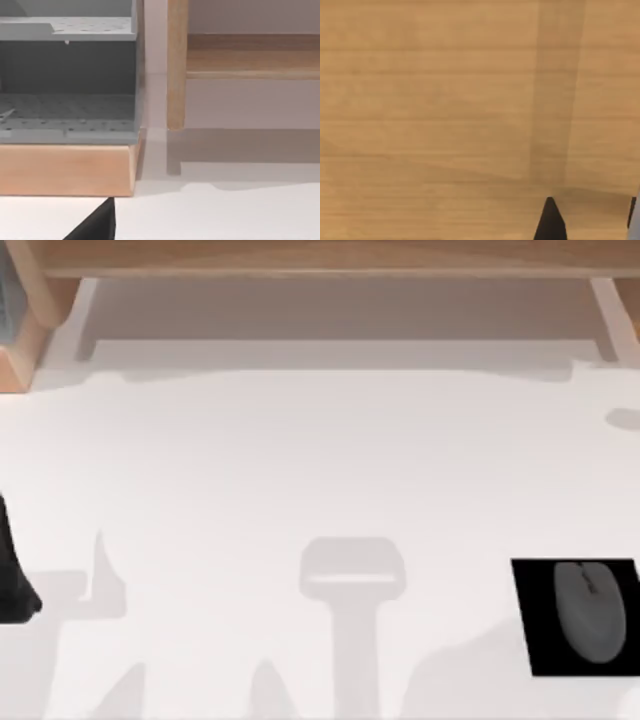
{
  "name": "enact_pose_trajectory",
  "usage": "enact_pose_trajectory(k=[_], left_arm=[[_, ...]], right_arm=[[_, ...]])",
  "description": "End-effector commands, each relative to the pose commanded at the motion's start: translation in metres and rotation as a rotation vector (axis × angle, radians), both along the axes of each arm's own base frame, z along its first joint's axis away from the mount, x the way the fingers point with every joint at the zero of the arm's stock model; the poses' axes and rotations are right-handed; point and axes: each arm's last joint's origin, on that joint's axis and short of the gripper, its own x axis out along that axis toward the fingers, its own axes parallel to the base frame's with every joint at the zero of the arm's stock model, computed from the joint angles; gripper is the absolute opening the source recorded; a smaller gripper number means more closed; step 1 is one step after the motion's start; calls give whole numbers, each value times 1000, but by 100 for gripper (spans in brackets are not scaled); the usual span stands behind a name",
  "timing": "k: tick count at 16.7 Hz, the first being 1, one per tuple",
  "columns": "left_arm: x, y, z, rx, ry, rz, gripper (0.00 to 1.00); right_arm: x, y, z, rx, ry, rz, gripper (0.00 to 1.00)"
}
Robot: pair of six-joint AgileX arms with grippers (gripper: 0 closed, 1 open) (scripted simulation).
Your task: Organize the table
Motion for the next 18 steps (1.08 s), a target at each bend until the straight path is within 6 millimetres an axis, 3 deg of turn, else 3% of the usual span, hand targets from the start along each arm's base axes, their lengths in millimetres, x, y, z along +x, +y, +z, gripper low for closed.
enact_pose_trajectory(k=[5,13,14,15,18], left_arm=[[0,0,0,0,0,0,100],[0,0,0,0,0,0,100],[0,0,0,0,0,0,100],[0,0,0,0,0,0,100],[0,0,0,0,0,0,100]], right_arm=[[0,0,0,0,0,0,98],[0,0,0,0,0,0,100],[-8,-1,-14,25,49,-10,100],[-8,-1,-14,25,49,-10,100],[-11,4,2,78,46,-24,100]])
